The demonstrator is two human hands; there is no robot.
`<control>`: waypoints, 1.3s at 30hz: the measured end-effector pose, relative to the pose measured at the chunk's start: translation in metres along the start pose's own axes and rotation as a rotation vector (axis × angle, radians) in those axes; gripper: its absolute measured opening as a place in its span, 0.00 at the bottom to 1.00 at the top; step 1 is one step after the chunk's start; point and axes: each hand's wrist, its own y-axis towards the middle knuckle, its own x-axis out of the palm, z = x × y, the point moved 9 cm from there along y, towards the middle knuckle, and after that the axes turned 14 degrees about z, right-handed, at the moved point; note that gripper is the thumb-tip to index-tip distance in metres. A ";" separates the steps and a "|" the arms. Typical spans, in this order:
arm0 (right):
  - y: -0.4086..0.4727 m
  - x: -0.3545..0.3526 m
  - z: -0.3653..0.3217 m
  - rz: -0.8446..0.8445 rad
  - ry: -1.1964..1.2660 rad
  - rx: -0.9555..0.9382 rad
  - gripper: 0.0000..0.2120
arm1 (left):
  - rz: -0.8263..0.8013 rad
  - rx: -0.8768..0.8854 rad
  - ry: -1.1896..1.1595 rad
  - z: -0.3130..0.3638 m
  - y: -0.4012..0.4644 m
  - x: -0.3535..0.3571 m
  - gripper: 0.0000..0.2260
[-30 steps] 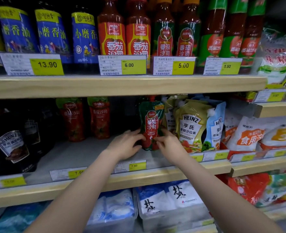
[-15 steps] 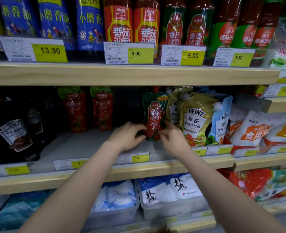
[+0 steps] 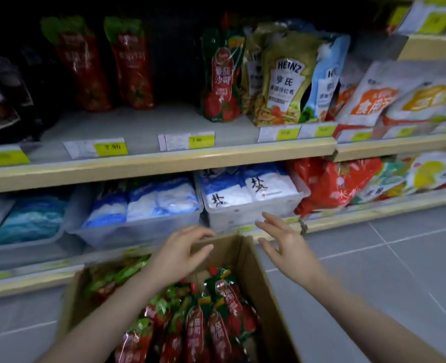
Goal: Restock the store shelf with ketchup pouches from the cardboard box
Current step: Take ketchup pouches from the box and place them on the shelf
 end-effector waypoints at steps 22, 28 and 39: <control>-0.084 0.090 0.058 -0.056 0.005 0.332 0.29 | -0.555 -0.146 0.471 -0.138 -0.104 0.161 0.23; -0.082 0.087 0.058 -0.047 -0.027 0.317 0.29 | -0.606 -0.256 0.347 -0.149 -0.103 0.169 0.14; -0.083 0.086 0.053 -0.072 -0.060 0.284 0.30 | -0.455 -0.308 0.017 -0.099 -0.048 0.109 0.07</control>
